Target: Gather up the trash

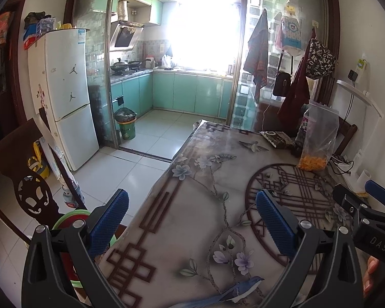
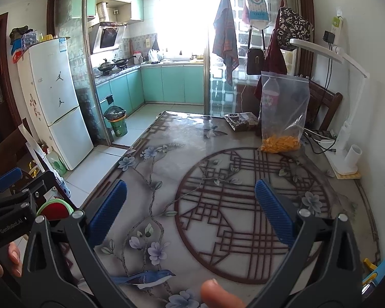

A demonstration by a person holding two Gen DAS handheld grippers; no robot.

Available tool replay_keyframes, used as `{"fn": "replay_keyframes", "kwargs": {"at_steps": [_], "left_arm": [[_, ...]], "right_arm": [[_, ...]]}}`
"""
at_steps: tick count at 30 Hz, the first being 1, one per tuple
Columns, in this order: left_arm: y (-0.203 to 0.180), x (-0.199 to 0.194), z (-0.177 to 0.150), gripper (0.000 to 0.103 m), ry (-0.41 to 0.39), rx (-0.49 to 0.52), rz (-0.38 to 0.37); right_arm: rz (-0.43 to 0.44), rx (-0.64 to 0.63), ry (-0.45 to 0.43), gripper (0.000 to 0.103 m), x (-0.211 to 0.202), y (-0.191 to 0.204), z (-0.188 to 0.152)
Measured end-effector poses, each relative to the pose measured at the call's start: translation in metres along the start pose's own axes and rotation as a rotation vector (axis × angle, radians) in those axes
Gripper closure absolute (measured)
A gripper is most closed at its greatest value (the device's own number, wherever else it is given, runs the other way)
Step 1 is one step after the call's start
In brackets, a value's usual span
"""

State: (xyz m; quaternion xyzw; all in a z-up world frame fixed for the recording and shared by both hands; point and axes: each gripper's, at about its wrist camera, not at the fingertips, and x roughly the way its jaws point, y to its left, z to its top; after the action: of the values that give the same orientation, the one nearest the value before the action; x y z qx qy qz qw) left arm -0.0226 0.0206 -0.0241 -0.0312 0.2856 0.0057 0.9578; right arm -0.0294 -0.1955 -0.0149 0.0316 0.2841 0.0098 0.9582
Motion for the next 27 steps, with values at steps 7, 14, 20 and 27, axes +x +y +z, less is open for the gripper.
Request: {"fn": "replay_keyframes", "kwargs": {"at_steps": [7, 14, 20, 27], "left_arm": [[0.000, 0.002, -0.001, 0.008, 0.006, 0.001, -0.004], [-0.004, 0.007, -0.002, 0.008, 0.019, 0.013, -0.012], [-0.010, 0.015, -0.004, 0.008, 0.035, 0.018, -0.022], [-0.031, 0.042, -0.013, 0.008, 0.085, 0.057, -0.060]], "right_arm": [[0.000, 0.002, 0.003, 0.005, 0.002, -0.001, 0.000], [-0.002, 0.004, 0.010, 0.005, 0.004, -0.003, -0.001], [-0.009, 0.010, 0.025, 0.005, 0.012, -0.008, -0.004], [-0.022, 0.019, 0.061, 0.005, 0.028, -0.020, -0.009]]}}
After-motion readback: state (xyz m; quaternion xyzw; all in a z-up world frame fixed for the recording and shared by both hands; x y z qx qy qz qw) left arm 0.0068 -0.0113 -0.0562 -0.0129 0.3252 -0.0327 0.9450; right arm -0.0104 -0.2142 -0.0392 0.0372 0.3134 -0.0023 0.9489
